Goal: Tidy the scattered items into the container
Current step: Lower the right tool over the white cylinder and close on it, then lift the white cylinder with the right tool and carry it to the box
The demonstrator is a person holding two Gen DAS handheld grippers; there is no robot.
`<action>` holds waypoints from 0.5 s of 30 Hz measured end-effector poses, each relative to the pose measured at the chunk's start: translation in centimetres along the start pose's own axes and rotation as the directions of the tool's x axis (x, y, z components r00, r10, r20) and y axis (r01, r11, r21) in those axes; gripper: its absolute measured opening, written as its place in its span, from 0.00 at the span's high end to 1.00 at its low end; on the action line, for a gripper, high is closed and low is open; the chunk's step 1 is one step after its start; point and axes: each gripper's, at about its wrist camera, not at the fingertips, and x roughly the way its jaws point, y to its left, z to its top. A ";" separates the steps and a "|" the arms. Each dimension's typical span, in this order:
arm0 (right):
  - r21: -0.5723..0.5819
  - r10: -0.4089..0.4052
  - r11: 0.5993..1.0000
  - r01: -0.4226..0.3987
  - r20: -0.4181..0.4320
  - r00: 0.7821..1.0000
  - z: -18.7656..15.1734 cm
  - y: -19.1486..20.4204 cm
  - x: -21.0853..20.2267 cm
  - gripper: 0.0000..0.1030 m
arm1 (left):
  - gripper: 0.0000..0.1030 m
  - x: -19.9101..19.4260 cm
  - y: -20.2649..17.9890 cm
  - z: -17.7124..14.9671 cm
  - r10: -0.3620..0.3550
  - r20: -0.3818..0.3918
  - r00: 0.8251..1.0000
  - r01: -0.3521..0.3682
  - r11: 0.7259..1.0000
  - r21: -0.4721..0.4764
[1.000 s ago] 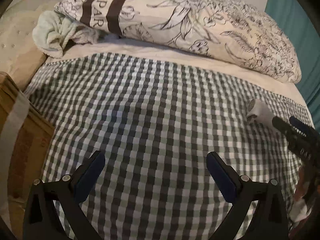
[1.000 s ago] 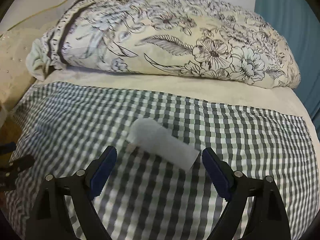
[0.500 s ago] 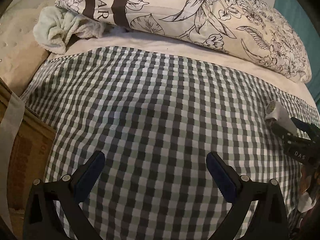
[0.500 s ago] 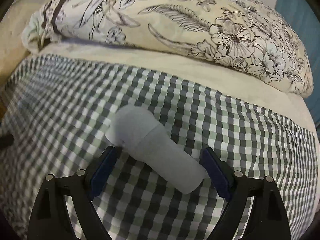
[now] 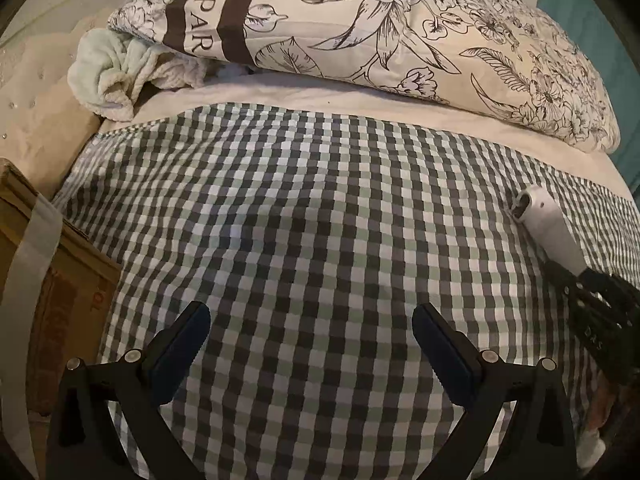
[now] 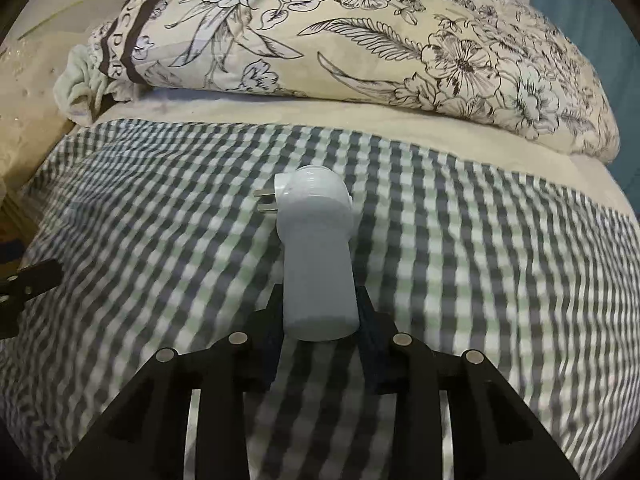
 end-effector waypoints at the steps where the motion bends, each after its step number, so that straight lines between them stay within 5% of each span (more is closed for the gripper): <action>1: 0.012 0.009 1.000 -0.009 0.005 1.000 -0.3 0.1 -0.4 0.69 | 0.00 -0.2 0.0 -0.1 0.002 0.002 1.000 -0.002 1.000 0.000; 15: 0.048 0.184 0.981 -0.186 0.043 0.982 -6.4 6.4 -8.9 0.70 | 0.00 -5.1 1.5 -3.4 0.002 0.047 0.999 -0.003 1.000 0.023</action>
